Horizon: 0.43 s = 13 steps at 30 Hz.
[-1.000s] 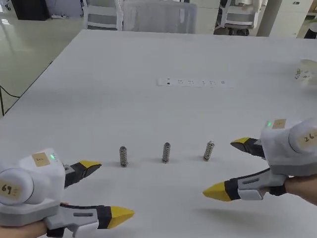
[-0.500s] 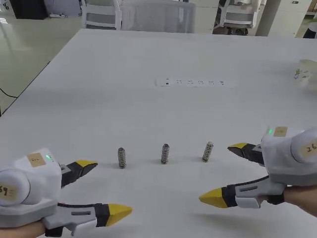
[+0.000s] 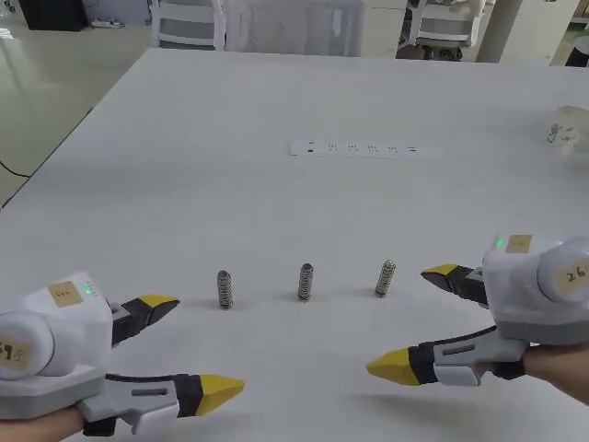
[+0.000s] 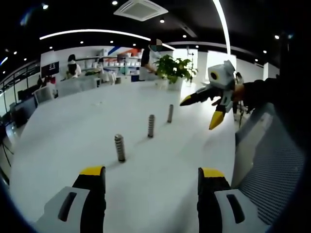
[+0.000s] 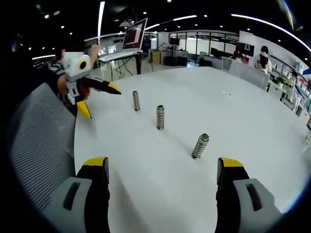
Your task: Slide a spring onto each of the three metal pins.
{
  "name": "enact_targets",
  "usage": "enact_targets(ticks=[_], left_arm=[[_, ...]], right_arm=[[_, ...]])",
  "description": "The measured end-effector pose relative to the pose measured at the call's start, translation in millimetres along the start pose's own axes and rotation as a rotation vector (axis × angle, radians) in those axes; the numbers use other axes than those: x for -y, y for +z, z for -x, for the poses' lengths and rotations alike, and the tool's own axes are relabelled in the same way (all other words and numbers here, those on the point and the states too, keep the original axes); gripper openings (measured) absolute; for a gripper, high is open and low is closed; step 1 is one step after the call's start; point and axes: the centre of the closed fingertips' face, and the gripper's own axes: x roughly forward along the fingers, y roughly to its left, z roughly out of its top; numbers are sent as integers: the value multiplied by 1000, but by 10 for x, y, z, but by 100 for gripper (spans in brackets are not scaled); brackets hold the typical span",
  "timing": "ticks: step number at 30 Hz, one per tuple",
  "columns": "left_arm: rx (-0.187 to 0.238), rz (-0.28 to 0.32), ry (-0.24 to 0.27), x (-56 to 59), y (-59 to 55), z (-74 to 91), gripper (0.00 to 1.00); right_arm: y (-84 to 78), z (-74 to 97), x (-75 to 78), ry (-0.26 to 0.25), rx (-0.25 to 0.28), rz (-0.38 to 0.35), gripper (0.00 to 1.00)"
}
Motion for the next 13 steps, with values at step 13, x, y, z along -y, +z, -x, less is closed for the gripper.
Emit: enact_targets(ticks=[13], left_arm=[[-3,0,5,-1,7,-9,73]], right_arm=[[8,15,22,-5,7,-1,92]])
